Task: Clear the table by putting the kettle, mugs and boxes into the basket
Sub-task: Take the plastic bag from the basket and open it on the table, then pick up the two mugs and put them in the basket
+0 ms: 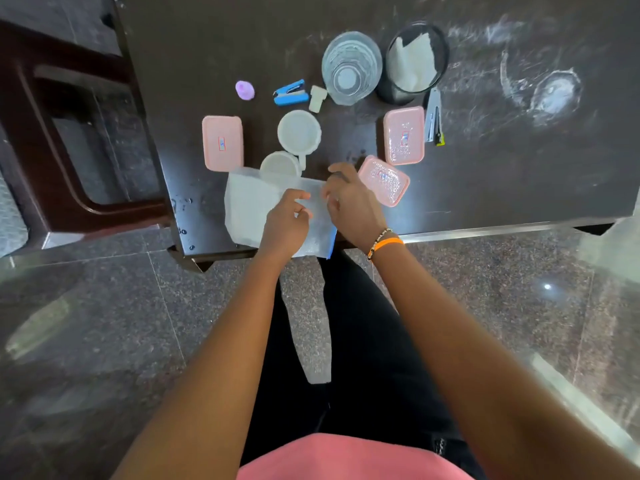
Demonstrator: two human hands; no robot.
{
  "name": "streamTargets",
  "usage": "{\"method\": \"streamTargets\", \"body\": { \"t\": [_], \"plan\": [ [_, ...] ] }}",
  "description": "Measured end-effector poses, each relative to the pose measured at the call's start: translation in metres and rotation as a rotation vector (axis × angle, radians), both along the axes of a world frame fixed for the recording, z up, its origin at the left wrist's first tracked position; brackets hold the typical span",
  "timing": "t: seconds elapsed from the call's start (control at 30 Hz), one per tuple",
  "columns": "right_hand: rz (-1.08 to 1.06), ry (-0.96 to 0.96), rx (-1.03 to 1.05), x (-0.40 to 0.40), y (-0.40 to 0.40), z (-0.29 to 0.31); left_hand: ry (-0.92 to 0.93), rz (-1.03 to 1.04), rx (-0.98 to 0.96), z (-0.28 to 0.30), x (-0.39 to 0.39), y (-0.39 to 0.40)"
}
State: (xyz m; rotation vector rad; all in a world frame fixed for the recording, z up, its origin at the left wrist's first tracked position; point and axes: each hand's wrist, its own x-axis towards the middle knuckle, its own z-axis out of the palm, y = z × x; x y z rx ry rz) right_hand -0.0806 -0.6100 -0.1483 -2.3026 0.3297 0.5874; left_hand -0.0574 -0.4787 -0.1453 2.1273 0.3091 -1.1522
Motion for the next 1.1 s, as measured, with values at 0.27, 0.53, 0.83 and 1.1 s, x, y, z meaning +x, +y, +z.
{"method": "streamTargets", "body": {
  "t": [0.27, 0.53, 0.83, 1.1],
  "plan": [
    [0.140, 0.273, 0.040, 0.000, 0.050, -0.027, 0.064, -0.009, 0.012, -0.008, -0.005, 0.059],
    [0.075, 0.296, 0.195, 0.018, 0.100, -0.036, 0.061, -0.002, 0.011, -0.022, 0.003, 0.101],
    [-0.026, 0.129, 0.115, 0.002, 0.110, -0.016, 0.021, 0.175, -0.079, -0.021, 0.007, 0.102],
    [-0.341, -0.104, -0.059, 0.031, 0.063, -0.009, -0.003, 0.224, -0.145, -0.013, 0.020, 0.056]
  ]
}}
